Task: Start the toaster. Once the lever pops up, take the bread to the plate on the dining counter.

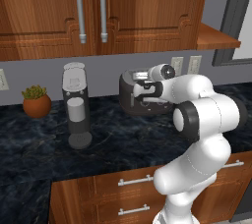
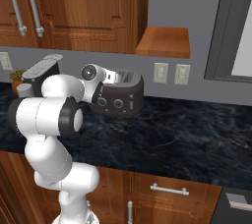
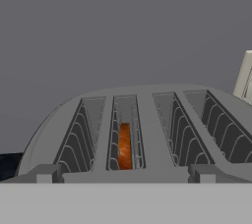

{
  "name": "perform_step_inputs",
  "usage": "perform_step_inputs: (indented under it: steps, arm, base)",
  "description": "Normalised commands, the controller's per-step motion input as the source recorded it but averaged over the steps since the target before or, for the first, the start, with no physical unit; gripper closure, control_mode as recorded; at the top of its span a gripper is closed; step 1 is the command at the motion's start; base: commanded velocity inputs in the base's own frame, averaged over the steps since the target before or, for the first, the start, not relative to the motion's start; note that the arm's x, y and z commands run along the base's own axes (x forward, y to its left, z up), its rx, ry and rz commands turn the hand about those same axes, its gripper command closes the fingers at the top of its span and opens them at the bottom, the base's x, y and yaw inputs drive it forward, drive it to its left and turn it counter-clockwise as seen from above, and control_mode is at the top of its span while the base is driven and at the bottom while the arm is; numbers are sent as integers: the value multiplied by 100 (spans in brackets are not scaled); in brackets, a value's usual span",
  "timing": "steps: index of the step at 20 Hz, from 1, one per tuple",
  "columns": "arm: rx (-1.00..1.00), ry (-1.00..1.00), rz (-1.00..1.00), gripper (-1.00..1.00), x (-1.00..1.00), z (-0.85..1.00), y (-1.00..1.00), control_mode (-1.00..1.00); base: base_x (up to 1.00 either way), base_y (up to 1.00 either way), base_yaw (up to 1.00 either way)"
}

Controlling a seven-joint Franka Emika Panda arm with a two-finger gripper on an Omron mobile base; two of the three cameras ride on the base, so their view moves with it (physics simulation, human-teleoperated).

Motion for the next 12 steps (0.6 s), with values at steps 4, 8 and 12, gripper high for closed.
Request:
perform_step_inputs:
  steps: [4, 8, 12]
  arm:
    - [0, 0, 0, -100, 0, 0, 0, -100]
    - [0, 0, 0, -100, 0, 0, 0, -100]
    - [0, 0, 0, -100, 0, 0, 0, -100]
  base:
    - [0, 0, 0]
    - [0, 0, 0]
    - [0, 0, 0]
